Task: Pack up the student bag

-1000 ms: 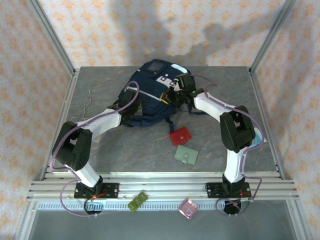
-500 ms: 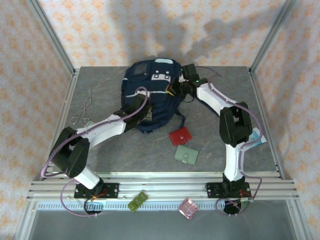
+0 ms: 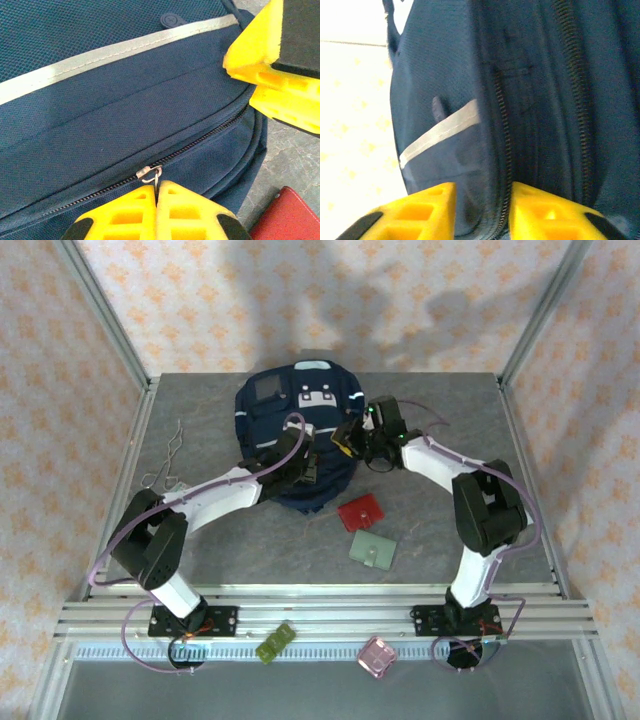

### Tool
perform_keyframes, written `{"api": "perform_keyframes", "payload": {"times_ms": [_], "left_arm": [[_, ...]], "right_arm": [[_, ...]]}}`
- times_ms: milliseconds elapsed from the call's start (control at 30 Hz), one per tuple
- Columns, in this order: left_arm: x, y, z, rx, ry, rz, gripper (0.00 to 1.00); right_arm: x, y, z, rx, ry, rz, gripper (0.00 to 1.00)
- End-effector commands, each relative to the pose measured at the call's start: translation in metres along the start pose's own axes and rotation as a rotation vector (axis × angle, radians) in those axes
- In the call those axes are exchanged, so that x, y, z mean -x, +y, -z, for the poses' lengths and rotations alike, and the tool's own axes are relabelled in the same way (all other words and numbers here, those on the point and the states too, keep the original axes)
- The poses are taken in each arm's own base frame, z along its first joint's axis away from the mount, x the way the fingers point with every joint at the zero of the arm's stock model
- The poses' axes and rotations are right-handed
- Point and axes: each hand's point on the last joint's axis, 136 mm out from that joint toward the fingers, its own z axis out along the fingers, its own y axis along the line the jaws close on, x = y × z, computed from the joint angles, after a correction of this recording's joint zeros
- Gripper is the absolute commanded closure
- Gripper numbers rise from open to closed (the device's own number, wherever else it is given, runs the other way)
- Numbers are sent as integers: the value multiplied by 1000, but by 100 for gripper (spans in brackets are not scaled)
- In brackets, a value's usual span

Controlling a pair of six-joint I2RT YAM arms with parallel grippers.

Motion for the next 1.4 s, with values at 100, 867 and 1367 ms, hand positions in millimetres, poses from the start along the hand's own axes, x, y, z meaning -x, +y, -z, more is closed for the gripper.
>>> {"api": "perform_keyframes", "payload": {"times_ms": [100, 867, 1367], "left_arm": [[-1, 7, 0, 85, -11, 35, 100], [-34, 68, 14, 163, 44, 80, 100], [-19, 13, 2, 106, 1, 37, 100]], "right_arm": [[-5, 13, -5, 34, 12, 9, 100], [67, 21, 1, -38, -155, 55, 100], [49, 29, -3, 58, -59, 29, 71]]}}
